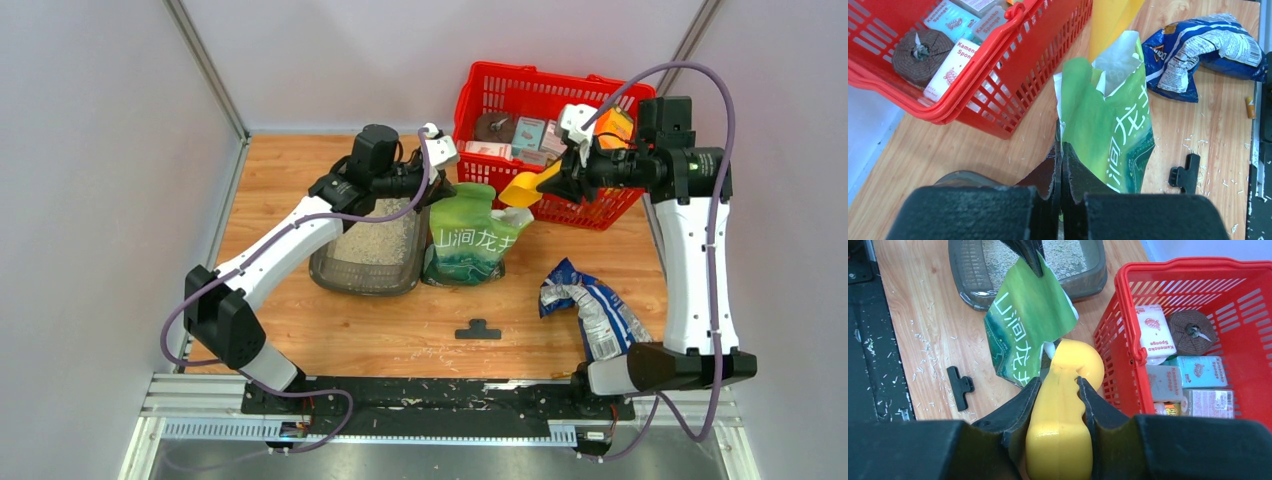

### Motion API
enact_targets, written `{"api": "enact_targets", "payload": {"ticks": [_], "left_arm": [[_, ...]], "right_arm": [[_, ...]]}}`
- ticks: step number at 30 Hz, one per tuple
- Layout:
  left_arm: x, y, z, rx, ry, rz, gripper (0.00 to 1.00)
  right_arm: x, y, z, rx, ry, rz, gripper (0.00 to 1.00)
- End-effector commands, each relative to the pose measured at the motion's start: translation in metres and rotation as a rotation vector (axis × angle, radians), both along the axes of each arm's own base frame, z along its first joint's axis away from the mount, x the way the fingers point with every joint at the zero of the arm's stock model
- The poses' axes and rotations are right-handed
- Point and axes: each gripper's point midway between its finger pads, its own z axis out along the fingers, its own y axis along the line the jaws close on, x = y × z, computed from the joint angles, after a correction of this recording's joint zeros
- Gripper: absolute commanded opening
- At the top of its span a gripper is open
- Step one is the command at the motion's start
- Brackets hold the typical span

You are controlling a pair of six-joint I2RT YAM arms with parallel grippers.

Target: Fill the litter box with clean litter

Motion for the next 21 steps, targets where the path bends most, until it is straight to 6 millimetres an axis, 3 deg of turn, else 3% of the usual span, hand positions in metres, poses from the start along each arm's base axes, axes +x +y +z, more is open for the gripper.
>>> {"api": "enact_targets", "payload": {"ticks": [1,12,21], "left_arm": [[-0.002,0.003,0.046,-0.087,-0.112,0.012,0.0],[-0.002,0.001,0.05,-0.103,-0.116,0.011,0.0],[-0.013,0.004,0.056,-0.123,-0.126,-0.014,0.0]], "right_arm": [[-0.074,0.002,-0.028,-0.001,0.316,0.006,0.0],[-0.083,-0.005,-0.052,-0.081,0.332,0.004,0.0],[-0.074,-0.002,-0.073,-0.119,0.388,0.029,0.0]]}}
